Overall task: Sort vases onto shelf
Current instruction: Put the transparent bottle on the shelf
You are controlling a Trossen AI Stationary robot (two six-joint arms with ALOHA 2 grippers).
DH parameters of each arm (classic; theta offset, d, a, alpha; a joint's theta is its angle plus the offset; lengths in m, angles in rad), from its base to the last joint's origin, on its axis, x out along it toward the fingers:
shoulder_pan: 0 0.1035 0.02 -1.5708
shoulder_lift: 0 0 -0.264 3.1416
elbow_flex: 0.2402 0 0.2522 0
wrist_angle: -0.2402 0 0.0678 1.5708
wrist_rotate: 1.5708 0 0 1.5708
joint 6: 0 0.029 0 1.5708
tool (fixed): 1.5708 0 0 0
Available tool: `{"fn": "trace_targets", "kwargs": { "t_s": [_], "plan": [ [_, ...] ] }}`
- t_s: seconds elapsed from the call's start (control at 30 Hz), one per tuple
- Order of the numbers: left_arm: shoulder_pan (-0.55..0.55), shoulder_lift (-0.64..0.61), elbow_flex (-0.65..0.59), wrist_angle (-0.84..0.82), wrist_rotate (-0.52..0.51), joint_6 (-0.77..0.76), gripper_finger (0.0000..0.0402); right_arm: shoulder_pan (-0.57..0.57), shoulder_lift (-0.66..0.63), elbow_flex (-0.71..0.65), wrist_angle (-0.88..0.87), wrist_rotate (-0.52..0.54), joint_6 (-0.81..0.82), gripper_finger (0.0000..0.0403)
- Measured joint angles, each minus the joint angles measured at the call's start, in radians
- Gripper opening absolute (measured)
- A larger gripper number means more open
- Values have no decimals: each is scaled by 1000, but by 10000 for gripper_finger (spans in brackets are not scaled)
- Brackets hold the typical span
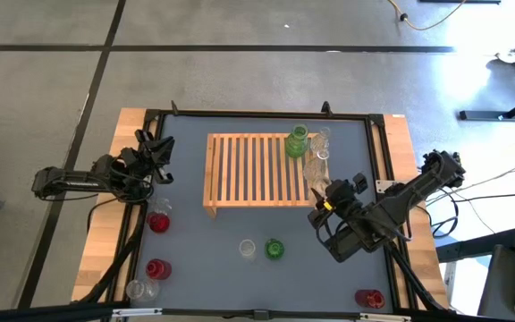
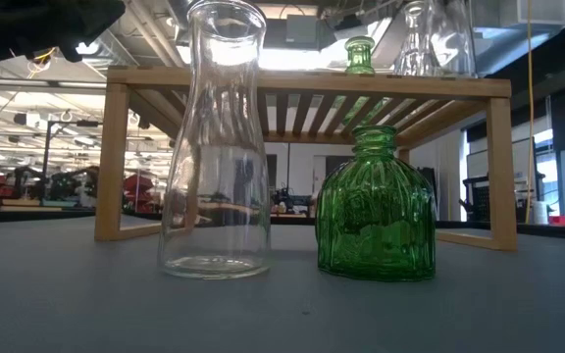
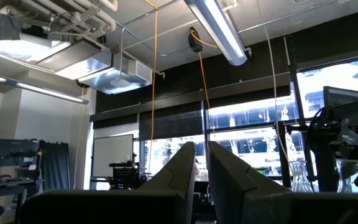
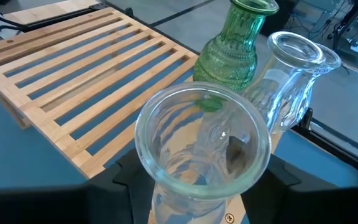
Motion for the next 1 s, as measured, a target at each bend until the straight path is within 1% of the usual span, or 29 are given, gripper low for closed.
{"fn": "trace_targets", "kwargs": {
  "t_s": [0.17, 0.53, 0.7, 0.83, 1.0],
  "plan": [
    [0, 0, 0, 0, 0, 0, 37, 0, 0, 0, 1, 0, -9, 196],
    [0, 0, 0, 0, 0, 0, 37, 0, 1, 0, 3, 20, -9, 198],
    [0, 0, 0, 0, 2, 0, 37, -28, 1, 0, 0, 17, -11, 198],
    [0, 0, 0, 0, 33, 0, 37, -60, 1, 0, 3, 7, -37, 198],
    [0, 0, 0, 0, 37, 0, 37, -58, 1, 0, 5, 2, -48, 198]
  ]
}}
